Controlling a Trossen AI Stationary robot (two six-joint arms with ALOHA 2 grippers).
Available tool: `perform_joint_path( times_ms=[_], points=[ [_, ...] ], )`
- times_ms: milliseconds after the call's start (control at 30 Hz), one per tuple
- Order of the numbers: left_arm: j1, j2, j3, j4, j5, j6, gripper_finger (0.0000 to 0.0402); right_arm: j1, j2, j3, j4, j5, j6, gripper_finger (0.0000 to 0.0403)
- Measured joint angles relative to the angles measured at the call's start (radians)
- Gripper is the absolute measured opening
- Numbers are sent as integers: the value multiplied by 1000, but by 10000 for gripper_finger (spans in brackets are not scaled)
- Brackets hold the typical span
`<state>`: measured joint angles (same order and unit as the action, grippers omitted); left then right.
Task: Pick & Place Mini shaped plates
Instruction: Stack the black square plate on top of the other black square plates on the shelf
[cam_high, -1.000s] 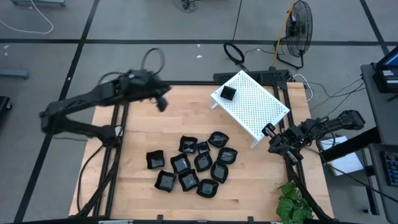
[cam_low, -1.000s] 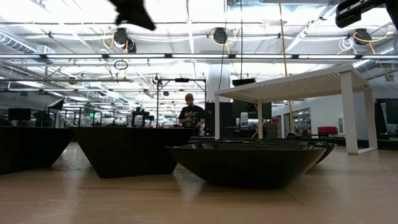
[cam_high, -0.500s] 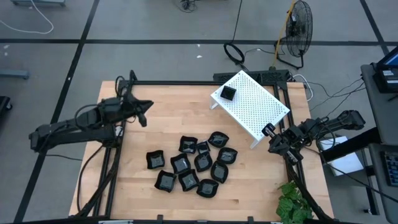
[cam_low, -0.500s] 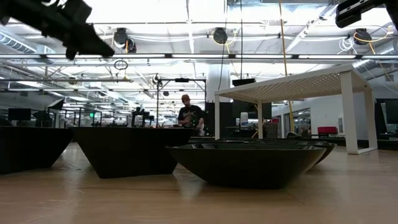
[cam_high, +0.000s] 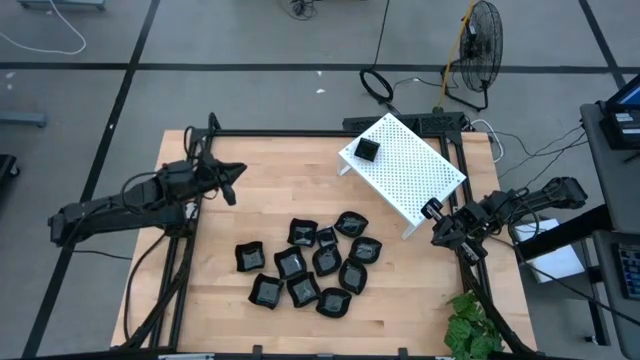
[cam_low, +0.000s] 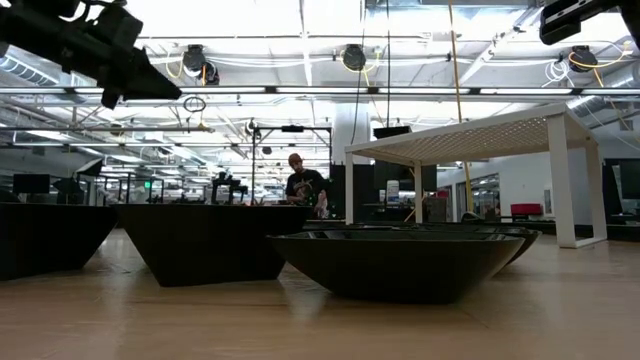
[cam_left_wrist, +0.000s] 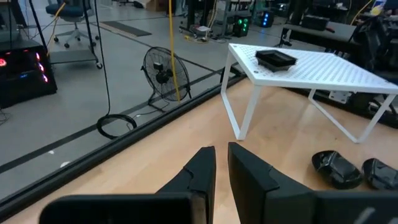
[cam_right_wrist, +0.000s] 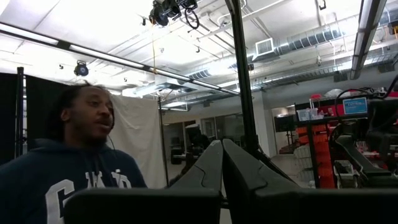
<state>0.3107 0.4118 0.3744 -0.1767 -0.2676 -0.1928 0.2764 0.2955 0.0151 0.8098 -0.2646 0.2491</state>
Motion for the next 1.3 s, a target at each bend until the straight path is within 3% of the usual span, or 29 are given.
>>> perform_joint_path(
  times_ms=[1067,1300],
  points=[
    [0,0,0,26,-4,7,47,0,0,0,0,0,0,0],
    [0,0,0,26,-5,69,47,0,0,0,0,0,0,0]
  ],
)
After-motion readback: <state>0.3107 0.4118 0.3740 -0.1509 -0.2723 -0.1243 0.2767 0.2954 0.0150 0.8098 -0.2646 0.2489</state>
